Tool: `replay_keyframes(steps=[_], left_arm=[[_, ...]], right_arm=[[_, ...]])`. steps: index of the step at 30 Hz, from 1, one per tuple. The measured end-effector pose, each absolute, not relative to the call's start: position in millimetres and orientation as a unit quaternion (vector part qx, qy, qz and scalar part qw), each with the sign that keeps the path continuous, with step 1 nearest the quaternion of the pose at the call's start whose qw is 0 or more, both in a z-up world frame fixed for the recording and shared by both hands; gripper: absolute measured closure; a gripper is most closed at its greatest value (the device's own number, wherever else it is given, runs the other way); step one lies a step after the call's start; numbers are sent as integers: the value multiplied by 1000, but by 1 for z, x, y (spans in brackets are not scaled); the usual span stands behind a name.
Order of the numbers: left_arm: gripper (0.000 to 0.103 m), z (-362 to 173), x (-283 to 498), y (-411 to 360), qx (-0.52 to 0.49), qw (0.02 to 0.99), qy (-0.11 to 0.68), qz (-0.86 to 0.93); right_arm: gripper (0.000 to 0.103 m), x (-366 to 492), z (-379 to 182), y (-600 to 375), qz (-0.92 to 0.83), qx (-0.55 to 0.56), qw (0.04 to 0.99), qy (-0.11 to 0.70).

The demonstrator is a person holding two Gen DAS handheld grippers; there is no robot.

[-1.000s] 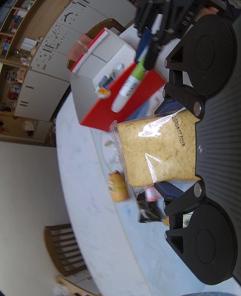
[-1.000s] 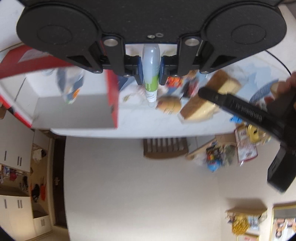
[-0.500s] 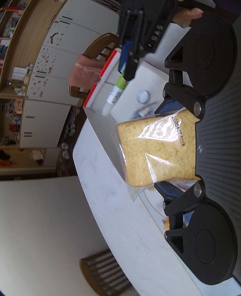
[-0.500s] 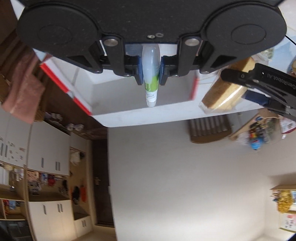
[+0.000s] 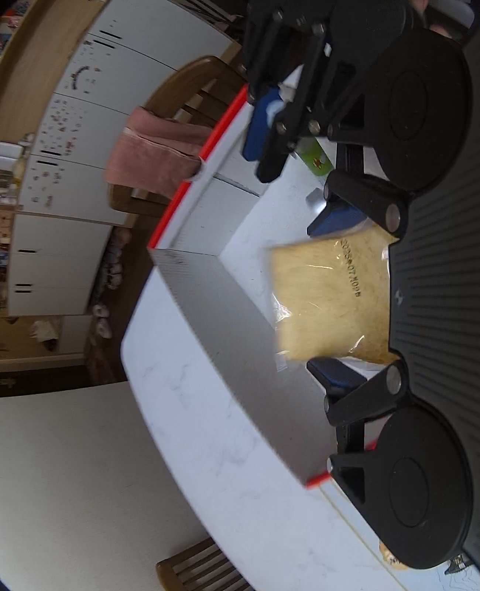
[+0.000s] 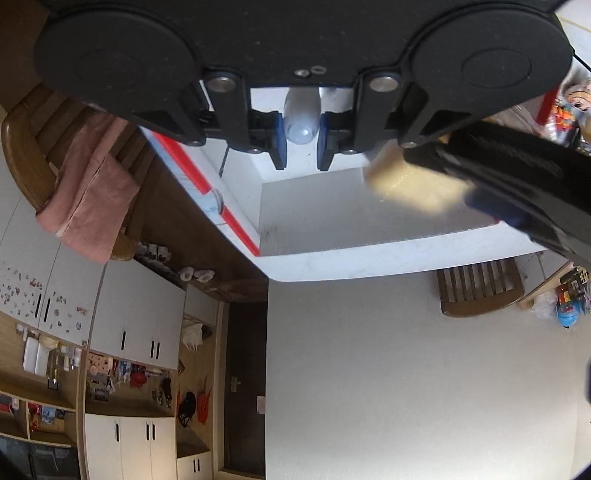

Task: Organize objects
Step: 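Open both grippers to drop the bread and glue stick into the box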

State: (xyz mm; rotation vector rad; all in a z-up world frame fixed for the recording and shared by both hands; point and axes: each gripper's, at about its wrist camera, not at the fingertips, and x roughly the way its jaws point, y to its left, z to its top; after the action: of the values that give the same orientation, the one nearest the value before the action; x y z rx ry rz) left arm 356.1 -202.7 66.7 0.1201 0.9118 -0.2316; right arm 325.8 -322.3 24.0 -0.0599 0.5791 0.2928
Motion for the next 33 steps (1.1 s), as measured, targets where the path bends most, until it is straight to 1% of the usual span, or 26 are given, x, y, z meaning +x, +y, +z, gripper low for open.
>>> replay_keyframes(steps=[8, 14, 20, 23, 25, 26, 27, 28, 29, 30, 31, 33], left_arm=[[35, 47, 376, -208, 64, 880, 459, -105], [35, 33, 386, -203, 62, 874, 474, -92], [35, 27, 387, -195, 54, 875, 474, -85], [35, 29, 385, -194, 55, 877, 469, -85], [35, 32, 383, -194, 55, 879, 465, -89], [35, 34, 381, -193, 56, 880, 463, -91], [35, 36, 380, -193, 57, 881, 460, -91], [31, 38, 378, -193, 59, 882, 459, -92], [28, 40, 375, -193, 60, 883, 457, -93], [28, 43, 372, -192, 60, 884, 453, -95], [28, 46, 369, -192, 61, 885, 451, -96], [28, 51, 363, -191, 59, 886, 449, -99]], right_arm=[[86, 336, 22, -331, 137, -23, 946, 294], [85, 357, 19, -341, 126, 12, 940, 317], [77, 363, 13, -350, 105, 5, 940, 323], [72, 362, 11, -354, 99, 2, 941, 325], [63, 360, 12, -357, 103, 0, 941, 323], [61, 358, 13, -358, 107, 2, 941, 322], [54, 356, 15, -359, 111, 2, 941, 319], [48, 355, 18, -361, 113, -3, 942, 315], [44, 351, 21, -360, 113, -12, 945, 307], [37, 348, 25, -357, 105, -22, 949, 296], [33, 344, 28, -356, 102, -32, 952, 288], [33, 338, 34, -354, 108, -41, 952, 283]])
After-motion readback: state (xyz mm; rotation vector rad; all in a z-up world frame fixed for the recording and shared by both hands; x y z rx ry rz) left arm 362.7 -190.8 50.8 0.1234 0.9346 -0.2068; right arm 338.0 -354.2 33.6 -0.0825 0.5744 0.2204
